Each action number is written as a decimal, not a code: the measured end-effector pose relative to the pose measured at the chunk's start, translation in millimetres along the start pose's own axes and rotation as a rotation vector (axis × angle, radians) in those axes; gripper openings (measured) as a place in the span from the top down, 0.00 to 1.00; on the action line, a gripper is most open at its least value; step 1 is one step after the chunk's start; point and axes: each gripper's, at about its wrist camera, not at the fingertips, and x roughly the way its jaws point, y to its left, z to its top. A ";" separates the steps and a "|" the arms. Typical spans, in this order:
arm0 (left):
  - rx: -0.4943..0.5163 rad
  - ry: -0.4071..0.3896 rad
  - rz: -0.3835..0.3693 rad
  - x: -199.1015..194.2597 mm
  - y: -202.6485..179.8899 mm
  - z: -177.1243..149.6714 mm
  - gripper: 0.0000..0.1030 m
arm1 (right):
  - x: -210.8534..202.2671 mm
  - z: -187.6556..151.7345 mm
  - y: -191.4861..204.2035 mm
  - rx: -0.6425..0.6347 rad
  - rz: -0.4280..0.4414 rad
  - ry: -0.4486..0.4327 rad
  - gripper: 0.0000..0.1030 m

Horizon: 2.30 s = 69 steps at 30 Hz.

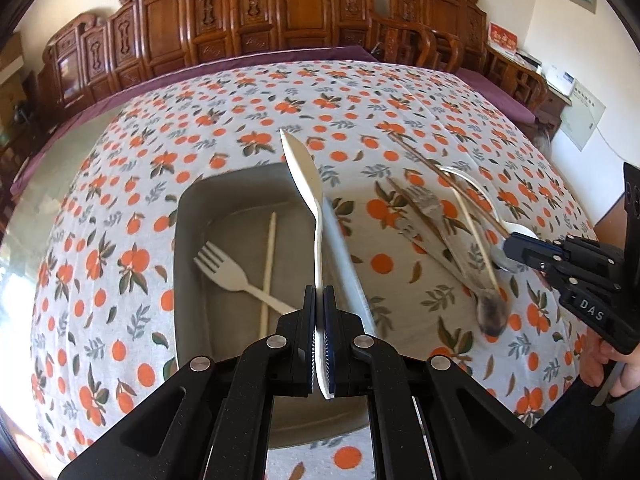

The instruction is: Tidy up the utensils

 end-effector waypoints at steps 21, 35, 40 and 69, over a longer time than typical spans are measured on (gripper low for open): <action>-0.066 0.034 0.035 13.8 36.9 -18.5 0.96 | 13.9 -2.7 11.7 -0.018 -0.003 0.033 0.94; -0.064 -0.047 0.038 -10.1 41.5 -13.9 0.96 | -1.0 5.8 52.7 -0.040 0.065 0.004 0.94; -0.072 -0.078 0.044 -19.3 48.6 -12.8 0.81 | 2.9 12.1 76.1 -0.047 0.096 0.014 0.94; -0.143 -0.110 0.046 -29.9 80.8 -12.1 0.77 | 73.1 31.1 133.1 0.062 0.126 0.135 0.94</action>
